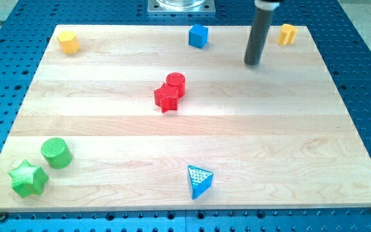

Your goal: Push the blue cube diagonally left above the blue triangle

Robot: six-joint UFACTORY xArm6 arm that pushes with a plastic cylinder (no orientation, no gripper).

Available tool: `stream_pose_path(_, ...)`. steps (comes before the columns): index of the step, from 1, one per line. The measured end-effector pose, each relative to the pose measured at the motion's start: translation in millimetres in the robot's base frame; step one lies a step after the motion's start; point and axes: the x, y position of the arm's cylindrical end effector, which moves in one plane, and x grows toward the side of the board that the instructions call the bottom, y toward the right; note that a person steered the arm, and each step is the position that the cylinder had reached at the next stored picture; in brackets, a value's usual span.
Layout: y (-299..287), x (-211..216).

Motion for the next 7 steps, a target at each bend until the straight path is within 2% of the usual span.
stream_pose_path(1, -42.9, -50.4)
stream_pose_path(2, -112.6, -66.2)
stream_pose_path(3, -153.8, -71.5)
stream_pose_path(4, -160.5, -72.4)
stream_pose_path(5, -160.5, -53.8)
stream_pose_path(7, -226.0, -1.5)
